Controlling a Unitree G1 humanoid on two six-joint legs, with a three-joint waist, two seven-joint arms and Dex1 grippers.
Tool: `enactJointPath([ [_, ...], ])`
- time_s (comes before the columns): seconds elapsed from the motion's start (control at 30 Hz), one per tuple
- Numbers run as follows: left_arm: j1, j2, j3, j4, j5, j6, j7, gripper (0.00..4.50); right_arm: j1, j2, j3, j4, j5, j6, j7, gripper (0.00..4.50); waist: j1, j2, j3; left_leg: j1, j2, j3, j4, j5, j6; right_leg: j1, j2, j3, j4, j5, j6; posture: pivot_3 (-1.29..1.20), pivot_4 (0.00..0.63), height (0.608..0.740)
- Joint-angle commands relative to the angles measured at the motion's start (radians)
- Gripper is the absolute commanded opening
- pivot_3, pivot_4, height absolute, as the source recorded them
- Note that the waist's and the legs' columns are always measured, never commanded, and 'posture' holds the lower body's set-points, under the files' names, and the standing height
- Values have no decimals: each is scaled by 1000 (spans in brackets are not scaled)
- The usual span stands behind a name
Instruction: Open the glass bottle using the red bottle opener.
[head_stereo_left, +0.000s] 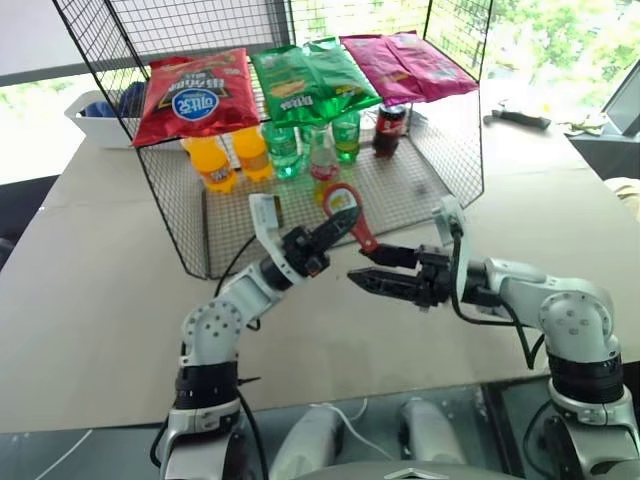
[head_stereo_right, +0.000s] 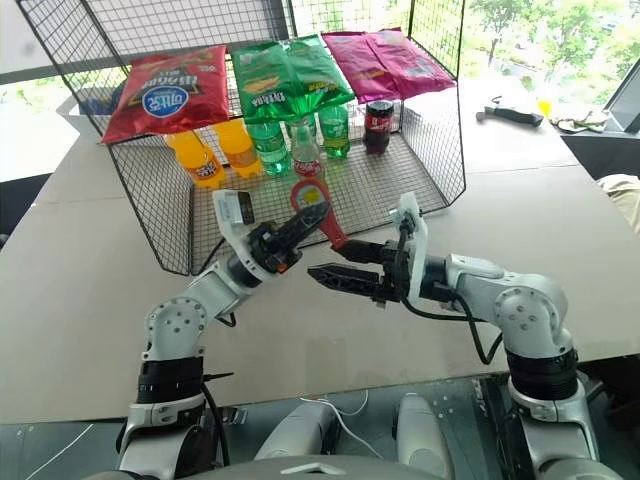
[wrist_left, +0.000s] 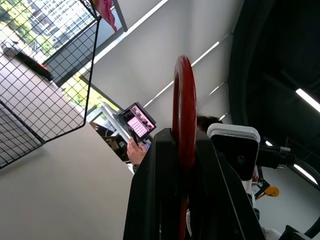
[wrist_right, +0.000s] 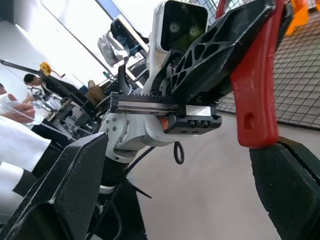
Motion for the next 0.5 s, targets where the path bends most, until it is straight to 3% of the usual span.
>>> enactJointPath([
  [0.03,-6,3,-29,-21,11,-1,-37,61,-35,3,-12,-10,64,22,-54,4500,-1,0,0,0,0,0,0,0,0,0,0,0,0,0,0,0,150,740],
  [0.2,-1,5,-51,-20,20,9,-62,61,-47,1,-6,-6,100,34,-86,4500,-1,0,0,0,0,0,0,0,0,0,0,0,0,0,0,0,150,740],
  [0.23,0,6,-55,-21,22,9,-65,0,-48,-2,-4,-7,106,35,-86,3923,-2,0,0,0,0,0,0,0,0,0,0,0,0,0,0,0,150,740],
  [0.3,1,7,-56,-20,24,8,-69,0,-46,-9,0,-12,121,43,-83,3182,-1,0,0,0,0,0,0,0,0,0,0,0,0,0,0,0,150,740],
  [0.37,0,9,-55,-16,28,8,-73,0,-43,-18,7,-16,131,49,-78,1959,-1,0,0,0,0,0,0,0,0,0,0,0,0,0,0,0,150,740],
  [0.5,-4,14,-53,-10,33,13,-81,0,-43,-31,21,-19,133,53,-65,122,-2,0,0,0,0,1,0,0,0,0,0,0,0,0,0,0,150,740],
])
